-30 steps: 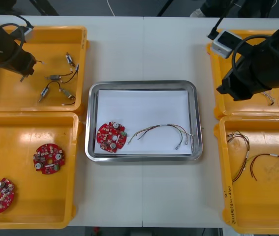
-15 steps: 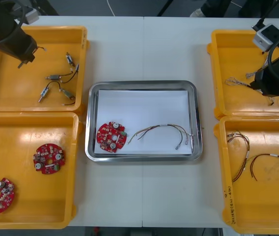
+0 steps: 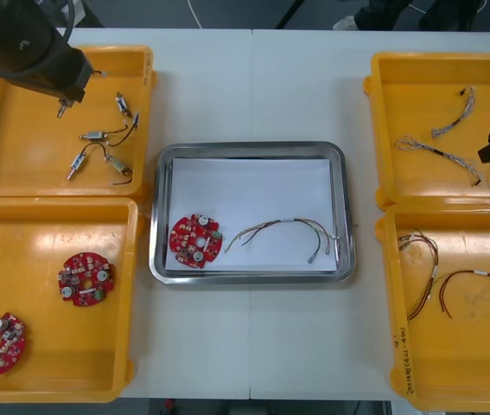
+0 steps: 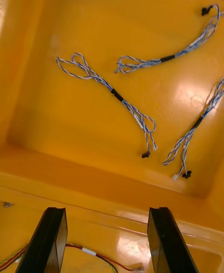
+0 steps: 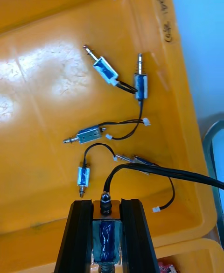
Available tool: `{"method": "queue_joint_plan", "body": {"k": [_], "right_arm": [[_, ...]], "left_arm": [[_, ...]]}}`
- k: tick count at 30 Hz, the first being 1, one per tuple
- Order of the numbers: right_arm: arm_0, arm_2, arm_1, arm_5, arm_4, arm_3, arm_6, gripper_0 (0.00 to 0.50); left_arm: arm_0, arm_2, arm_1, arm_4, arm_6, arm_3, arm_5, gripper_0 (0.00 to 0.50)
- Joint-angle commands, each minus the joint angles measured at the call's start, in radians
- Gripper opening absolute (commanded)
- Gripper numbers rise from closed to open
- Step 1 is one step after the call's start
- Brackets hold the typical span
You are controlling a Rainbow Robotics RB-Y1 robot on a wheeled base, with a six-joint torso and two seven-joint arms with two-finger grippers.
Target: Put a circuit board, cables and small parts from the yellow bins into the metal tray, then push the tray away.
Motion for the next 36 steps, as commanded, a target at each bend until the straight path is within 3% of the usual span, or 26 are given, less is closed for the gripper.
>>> {"method": "queue_joint_plan", "body": {"k": [1,8,11,17,25,36], "right_arm": [[-0.042,-0.033,-0.071,0.003,0.024,0.069,-0.023,0.500],[-0.108,-0.059,-0.088,0.003,0.046,0.189,-0.020,0.500],[-0.134,-0.063,-0.090,0.003,0.050,0.233,-0.019,0.500],[-0.160,-0.046,-0.091,-0.009,0.056,0.294,-0.020,0.500],[-0.238,-0.043,-0.111,-0.116,0.067,0.489,-0.008,0.500],[-0.303,-0.022,-0.149,-0.283,0.086,0.681,0.026,0.500]], "left_arm": [[0.014,-0.030,-0.017,0.009,0.218,-0.116,0.039,0.001],[0.014,-0.100,-0.063,0.007,0.396,-0.216,0.065,0.001],[0.014,-0.177,-0.086,-0.022,0.522,-0.254,0.046,0.002],[0.014,-0.272,-0.115,-0.051,0.631,-0.266,0.000,0.002],[0.016,-0.370,-0.146,-0.065,0.740,-0.232,-0.101,0.002],[0.014,-0.478,-0.163,-0.089,0.766,-0.110,-0.228,0.000]]}}
